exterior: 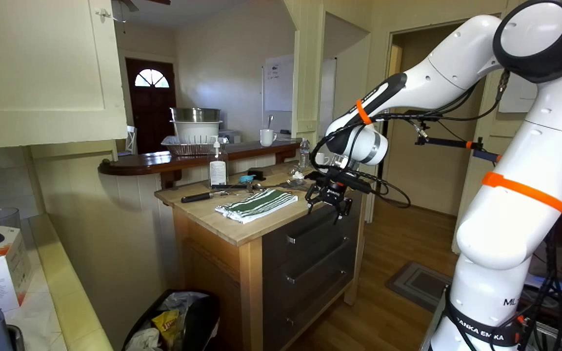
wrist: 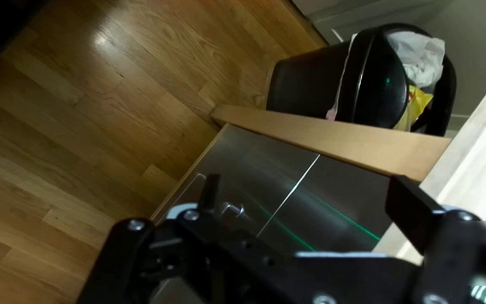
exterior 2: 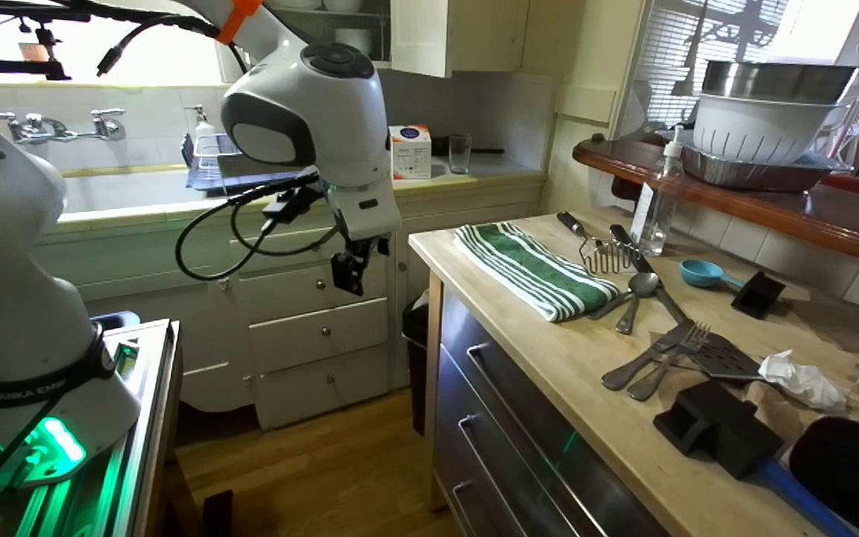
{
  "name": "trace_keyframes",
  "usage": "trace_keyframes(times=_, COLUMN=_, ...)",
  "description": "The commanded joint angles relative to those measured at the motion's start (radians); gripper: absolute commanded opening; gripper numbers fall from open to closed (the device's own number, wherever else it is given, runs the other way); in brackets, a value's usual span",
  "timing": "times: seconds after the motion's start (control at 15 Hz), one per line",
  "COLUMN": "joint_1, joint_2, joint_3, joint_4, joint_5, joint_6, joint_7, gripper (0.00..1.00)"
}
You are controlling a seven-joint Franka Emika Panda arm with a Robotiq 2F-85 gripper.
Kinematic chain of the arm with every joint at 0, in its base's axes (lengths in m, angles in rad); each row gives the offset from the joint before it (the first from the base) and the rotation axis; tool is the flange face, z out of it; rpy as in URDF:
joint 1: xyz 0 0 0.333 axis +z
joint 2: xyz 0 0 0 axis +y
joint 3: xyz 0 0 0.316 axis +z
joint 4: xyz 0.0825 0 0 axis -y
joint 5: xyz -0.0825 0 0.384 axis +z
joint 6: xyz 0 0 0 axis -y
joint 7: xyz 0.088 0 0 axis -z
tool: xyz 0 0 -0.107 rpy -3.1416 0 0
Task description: Open the topmost drawer.
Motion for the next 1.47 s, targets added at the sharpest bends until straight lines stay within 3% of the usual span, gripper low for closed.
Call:
trace_keyframes(times=0.0, joint_1=-0.009, joint_2=0.0, joint_3=-0.011, joint_4=-0.005, joint_5=0.001, joint_6=0.003, joint_7=-0.006, gripper=1.0)
trace_keyframes(times=0.27, joint_1=-0.014, joint_2=-0.001, joint_3=-0.014, joint_4=-0.005, joint_5=0.005, joint_6=0.003, joint_7=-0.007, gripper=1.0)
trace_keyframes(times=0.47, joint_1=-0.053, joint_2=0.104, joint_3=-0.034, joint_4=0.02, joint_5=0.007, joint_6=0.159, joint_7=0.059, gripper=1.0)
trace_keyframes(times=0.67, joint_1=-0.089, joint_2=0.21, joint_3=-0.092, joint_4=0.045, joint_5=0.042, joint_6=0.269, joint_7=0.038, gripper=1.0)
trace_keyframes(times=1.0, joint_1=-0.093, joint_2=0.343, joint_3=-0.166, joint_4=0.18, joint_5=0.434, joint_6=0.246, joint_7=-0.256, gripper=1.0)
trace_keyframes(times=1.07, joint_1=-0.101, joint_2=0.373, joint_3=-0.17, joint_4=0.209, joint_5=0.448, joint_6=0.217, joint_7=-0.253, gripper=1.0)
trace_keyframes(times=1.13, joint_1=-0.09, joint_2=0.297, joint_3=-0.166, joint_4=0.134, joint_5=0.368, joint_6=0.256, joint_7=-0.205, gripper=1.0)
trace_keyframes(times=1.4, joint_1=-0.094, joint_2=0.36, joint_3=-0.168, joint_4=0.191, joint_5=0.411, joint_6=0.252, joint_7=-0.225, gripper=1.0)
